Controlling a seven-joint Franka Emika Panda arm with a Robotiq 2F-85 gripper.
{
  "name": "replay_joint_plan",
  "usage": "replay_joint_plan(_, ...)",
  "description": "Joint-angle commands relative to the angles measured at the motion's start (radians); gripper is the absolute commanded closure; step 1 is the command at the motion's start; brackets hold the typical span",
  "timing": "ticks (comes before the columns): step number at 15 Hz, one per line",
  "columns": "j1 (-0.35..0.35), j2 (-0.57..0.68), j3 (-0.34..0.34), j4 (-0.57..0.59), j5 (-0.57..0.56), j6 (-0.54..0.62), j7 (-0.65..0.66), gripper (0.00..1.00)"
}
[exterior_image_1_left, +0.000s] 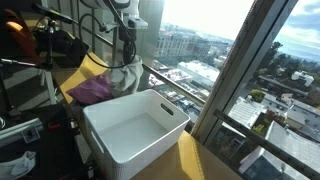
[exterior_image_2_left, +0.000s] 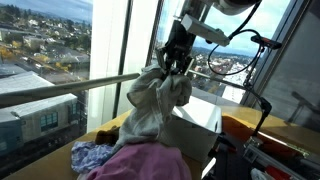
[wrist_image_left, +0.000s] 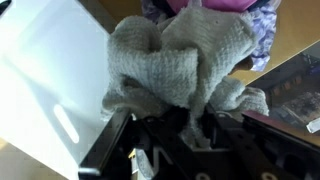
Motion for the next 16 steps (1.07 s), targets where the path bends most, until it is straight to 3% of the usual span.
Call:
replay_joint_plan(1, -0.079, -0.040, -0.054, -0.035, -0.001, -0.004, -0.034, 0.95)
replay_joint_plan(6, -0.138, 0.046, -0.105, -0.075, -0.035, 0.038, -0.016, 0.95)
replay_joint_plan(16, -0.160, 0.123, -0.207, -0.094, -0.101, 0.057, -0.003, 0.95)
